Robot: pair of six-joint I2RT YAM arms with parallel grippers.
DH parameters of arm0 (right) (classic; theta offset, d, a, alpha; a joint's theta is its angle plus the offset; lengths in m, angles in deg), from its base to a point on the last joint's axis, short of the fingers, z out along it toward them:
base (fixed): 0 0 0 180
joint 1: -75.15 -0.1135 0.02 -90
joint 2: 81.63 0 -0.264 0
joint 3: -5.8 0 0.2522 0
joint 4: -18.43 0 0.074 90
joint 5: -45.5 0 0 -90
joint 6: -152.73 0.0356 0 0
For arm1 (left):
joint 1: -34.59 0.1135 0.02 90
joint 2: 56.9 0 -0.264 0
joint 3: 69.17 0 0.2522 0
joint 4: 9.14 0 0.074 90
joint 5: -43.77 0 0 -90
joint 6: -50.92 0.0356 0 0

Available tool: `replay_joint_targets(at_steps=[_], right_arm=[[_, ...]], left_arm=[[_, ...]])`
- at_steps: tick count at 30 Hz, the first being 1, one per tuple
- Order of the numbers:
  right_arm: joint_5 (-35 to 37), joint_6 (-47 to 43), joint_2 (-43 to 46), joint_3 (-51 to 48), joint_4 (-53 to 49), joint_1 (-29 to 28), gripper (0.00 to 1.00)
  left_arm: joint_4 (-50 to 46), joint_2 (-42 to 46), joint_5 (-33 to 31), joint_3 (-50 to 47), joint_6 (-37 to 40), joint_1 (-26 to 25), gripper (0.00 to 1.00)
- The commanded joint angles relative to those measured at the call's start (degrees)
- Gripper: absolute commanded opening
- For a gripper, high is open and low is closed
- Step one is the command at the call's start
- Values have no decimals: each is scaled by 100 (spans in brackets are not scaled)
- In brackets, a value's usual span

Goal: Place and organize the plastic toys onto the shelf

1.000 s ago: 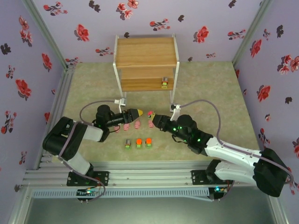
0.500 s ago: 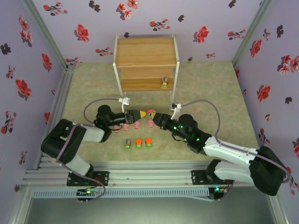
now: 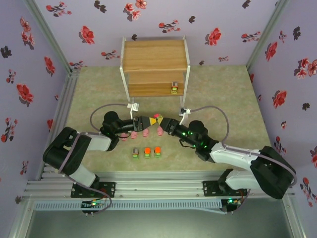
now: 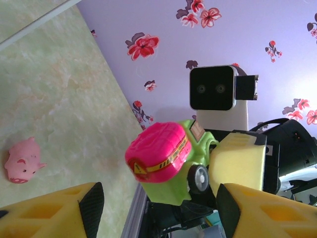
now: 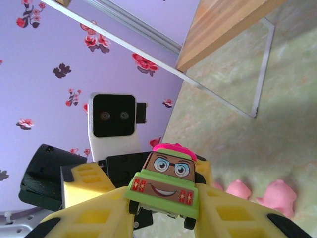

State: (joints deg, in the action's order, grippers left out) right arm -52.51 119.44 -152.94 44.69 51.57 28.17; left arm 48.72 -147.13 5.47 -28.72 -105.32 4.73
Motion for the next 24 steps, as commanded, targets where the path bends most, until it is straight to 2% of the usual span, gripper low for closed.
replay_joint_targets(at_steps=[1, 9, 22, 24], right_arm=[[-214, 220, -77, -124, 700, 47, 8], [-288, 340, -137, -254, 897, 83, 8], [-476, 593, -571, -271, 1487, 89, 8], [-500, 620, -602, -276, 1532, 90, 8]], left_arm=[[222, 122, 128, 112, -80, -14, 63], [223, 221, 127, 86, -91, 51, 58], [221, 245, 129, 79, -117, 108, 58], [222, 245, 125, 77, -117, 121, 54]])
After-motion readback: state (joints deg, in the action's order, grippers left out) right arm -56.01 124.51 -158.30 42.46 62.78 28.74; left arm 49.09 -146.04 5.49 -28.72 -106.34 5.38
